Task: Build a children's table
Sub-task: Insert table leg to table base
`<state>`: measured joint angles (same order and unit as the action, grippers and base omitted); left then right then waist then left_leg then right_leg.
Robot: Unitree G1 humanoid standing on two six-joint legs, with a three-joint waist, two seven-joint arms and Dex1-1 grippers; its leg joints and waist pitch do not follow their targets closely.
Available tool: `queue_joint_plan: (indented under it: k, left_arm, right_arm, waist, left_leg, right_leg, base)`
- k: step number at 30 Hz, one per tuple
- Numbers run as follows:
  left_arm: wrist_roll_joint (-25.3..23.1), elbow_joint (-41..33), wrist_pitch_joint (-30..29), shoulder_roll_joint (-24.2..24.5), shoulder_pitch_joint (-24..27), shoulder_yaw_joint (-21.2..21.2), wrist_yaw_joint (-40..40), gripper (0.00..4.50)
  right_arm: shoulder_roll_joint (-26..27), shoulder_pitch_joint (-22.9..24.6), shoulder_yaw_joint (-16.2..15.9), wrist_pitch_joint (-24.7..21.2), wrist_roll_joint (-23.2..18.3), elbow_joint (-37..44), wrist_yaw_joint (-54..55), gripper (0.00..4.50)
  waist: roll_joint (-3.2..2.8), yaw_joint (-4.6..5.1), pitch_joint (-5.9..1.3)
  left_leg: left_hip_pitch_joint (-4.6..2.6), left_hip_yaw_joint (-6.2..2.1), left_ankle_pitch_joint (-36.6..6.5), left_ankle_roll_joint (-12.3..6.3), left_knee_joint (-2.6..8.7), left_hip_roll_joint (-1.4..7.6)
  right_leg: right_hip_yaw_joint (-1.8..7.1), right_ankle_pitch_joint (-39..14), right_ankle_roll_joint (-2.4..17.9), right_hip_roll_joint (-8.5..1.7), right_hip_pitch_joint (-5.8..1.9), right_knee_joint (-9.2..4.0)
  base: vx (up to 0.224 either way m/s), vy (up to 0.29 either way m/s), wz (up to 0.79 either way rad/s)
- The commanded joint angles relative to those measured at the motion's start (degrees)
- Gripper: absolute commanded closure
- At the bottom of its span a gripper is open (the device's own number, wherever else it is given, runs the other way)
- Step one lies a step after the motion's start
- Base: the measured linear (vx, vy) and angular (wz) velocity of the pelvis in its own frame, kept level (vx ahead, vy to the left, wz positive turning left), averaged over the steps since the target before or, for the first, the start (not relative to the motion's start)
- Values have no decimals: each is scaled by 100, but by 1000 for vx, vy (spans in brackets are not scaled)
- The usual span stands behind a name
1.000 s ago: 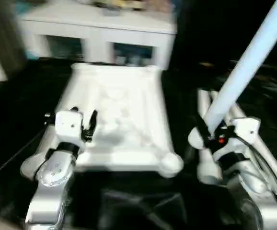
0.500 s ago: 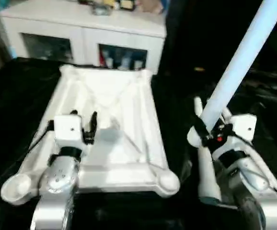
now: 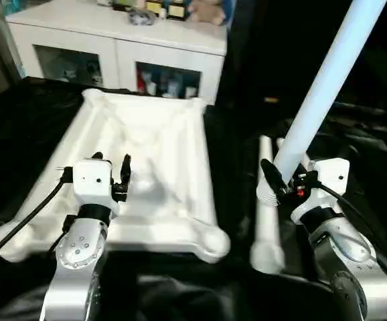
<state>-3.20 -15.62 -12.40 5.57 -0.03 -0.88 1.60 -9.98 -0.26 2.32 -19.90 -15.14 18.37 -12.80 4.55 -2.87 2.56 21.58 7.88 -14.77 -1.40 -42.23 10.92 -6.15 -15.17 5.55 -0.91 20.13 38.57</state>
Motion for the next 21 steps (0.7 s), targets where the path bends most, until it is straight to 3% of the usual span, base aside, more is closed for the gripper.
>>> queue_joint_plan:
  k: [1, 2, 3, 4, 5, 6, 7, 8, 9, 10, 11, 12, 13, 14, 15, 16, 17, 18, 19, 20, 21]
  left_arm:
    - [-31, -107, -36, 51, -75, 47, 41, 158]
    - [119, -116, -125, 33, -85, 8, 126, 158]
    - [119, -116, -125, 33, -85, 8, 126, 158]
    - [305, -126, -250, 4, -91, -71, 194, 158]
    - [346, -109, -261, 13, -108, -108, 218, 158]
    - [338, -82, -232, 41, -130, -135, 230, 158]
    - [283, -68, -175, 92, -155, -135, 240, 158]
    - [241, -63, -203, 146, -188, -143, 248, 158]
    - [222, -64, -227, 172, -204, -147, 252, 158]
    - [246, -34, -228, 237, -246, -133, 337, 158]
    - [272, -6, -194, 280, -270, -115, 408, 158]
    - [260, 47, -116, 386, -326, -71, 533, 158]
    - [245, 86, -57, 467, -368, -38, 624, 158]
    - [237, 140, 39, 575, -428, 8, 766, 158]
    - [319, 237, 101, 732, -544, 76, 1067, 158]
    - [393, 295, 119, 829, -621, 114, 1277, 158]
    - [500, 385, 177, 960, -735, 171, 1587, 158]
    - [534, 433, 220, 1034, -792, 211, 1739, 158]
    - [516, 539, 333, 1181, -896, 301, 1977, 158]
    - [482, 749, 499, 1351, -1072, 406, 2275, 158]
    - [467, 943, 625, 1483, -1231, 488, 2526, 158]
  right_arm:
    - [10, -56, 87, -44, 3, 8, 38, 262]
    - [27, -45, 73, -40, 9, 13, 50, 262]
    - [27, -45, 73, -40, 9, 13, 50, 262]
    - [45, -24, 49, -31, 18, 24, 66, 262]
    - [57, -12, 38, -24, 22, 31, 77, 262]
    - [69, 1, 28, -17, 25, 39, 88, 262]
    - [88, 12, 35, -10, 24, 46, 111, 262]
    - [107, 20, 38, -8, 24, 58, 135, 262]
    - [115, 24, 39, -8, 24, 64, 147, 262]
    - [127, 27, 44, -3, 21, 67, 159, 262]
    - [132, 27, 49, 2, 17, 65, 161, 262]
    - [150, 22, 58, 9, -4, 64, 161, 262]
    - [165, 17, 65, 14, -21, 64, 160, 262]
    - [182, 2, 75, 32, -41, 60, 152, 262]
    - [190, -29, 83, 80, -62, 44, 120, 262]
    - [194, -51, 85, 113, -72, 33, 101, 262]
    - [195, -92, 83, 119, -125, 13, 46, 262]
    - [195, -114, 84, 105, -143, 4, 34, 262]
    - [206, -162, 97, 73, -183, -26, 28, 262]
    - [206, -242, 107, 56, -228, -97, 3, 262]
    - [203, -316, 113, 59, -242, -168, -12, 262]
  waist:
    - [83, -119, -177]
    - [71, -85, -216]
    - [-55, -96, -267]
    - [-284, -147, -324]
    - [-498, -48, -406]
    - [-405, 22, -470]
    - [-321, 80, -459]
    - [-140, -49, -330]
    - [70, -98, -383]
    - [61, -214, -442]
    - [-53, -384, -258]
    - [-99, -361, -211]
    - [-190, -316, -150]
    - [-272, -166, -138]
    - [-316, -109, -167]
    - [-338, -77, -165]
    - [-367, -69, -137]
    - [-343, -65, -111]
    - [-331, -80, -95]
    - [-296, -69, -106]
    - [-300, -69, -127]
  left_leg:
    - [165, 138, -923, -337, -414, -440]
    - [90, 102, -1078, -412, -227, -474]
    - [50, 55, -970, -481, -4, -467]
    - [-87, -57, -540, -704, 455, -254]
    - [-463, -990, 128, -1241, 1101, 1234]
    - [-582, -1094, 591, -1727, 1100, 1596]
    - [-720, -712, 1435, -2012, 815, 974]
    - [-342, -145, 1346, -1458, 498, -38]
    - [-101, -72, 698, -1168, 307, -317]
    - [188, -273, 173, -912, 148, -213]
    - [72, -413, -333, -93, 203, -58]
    - [70, -435, -326, -2, 337, -49]
    - [-136, -381, -699, 119, 773, 19]
    - [-259, -338, -1716, 291, 1088, 68]
    - [-275, -352, -2088, 404, 1164, 106]
    - [-271, -380, -2343, 500, 1231, 144]
    - [-302, -338, -2735, 719, 1310, 151]
    - [-283, -317, -2806, 725, 1328, 134]
    - [-305, -283, -2909, 765, 1323, 98]
    - [-311, -270, -2845, 775, 1320, 84]
    - [-278, -270, -2643, 771, 1324, 72]
  right_leg:
    - [534, -2543, 1500, -835, -190, -1225]
    - [535, -2238, 1105, -759, -249, -1246]
    - [541, -2140, 740, -728, -332, -1251]
    - [434, -1957, -417, -612, -366, -1397]
    - [29, -1097, -1335, -464, -34, -620]
    - [239, -730, -1375, -682, 271, -55]
    - [566, 256, -864, -840, 681, 155]
    - [823, 875, -632, -988, 549, -418]
    - [1154, 793, -1043, -1136, 183, -607]
    - [1399, 645, -986, -1575, -182, -702]
    - [1370, -845, -325, -1657, 1, -943]
    - [1251, -1486, -68, -1525, -46, -948]
    - [899, -2542, 140, -1034, 118, -906]
    - [644, -2519, 147, -605, 194, -744]
    - [615, -2148, 153, -530, 176, -693]
    - [596, -1833, 133, -517, 151, -686]
    - [582, -1368, 48, -555, 138, -744]
    - [589, -1540, -10, -587, 115, -789]
    - [604, -2066, -145, -654, 135, -875]
    - [606, -2445, -259, -717, 120, -950]
    - [617, -2563, -333, -751, 101, -960]
  base:
    - [-46, -203, -6]
    - [-48, -177, -1]
    - [-55, -166, 15]
    - [-55, -166, 15]
    - [-58, -157, 8]
    - [-42, -127, 1]
    - [-42, -127, 1]
    - [-48, -88, 20]
    - [-59, -8, 10]
    - [-59, -8, 10]
    - [-91, 28, -1]
    - [-132, -12, 5]
    - [-132, -12, 5]
    - [-125, 4, 3]
    - [-112, 33, 8]
    - [-112, 33, 8]
    - [-106, 34, 7]
    - [-99, 25, 7]
    - [-99, 25, 7]
    - [-86, 16, 4]
    - [-75, 6, 1]
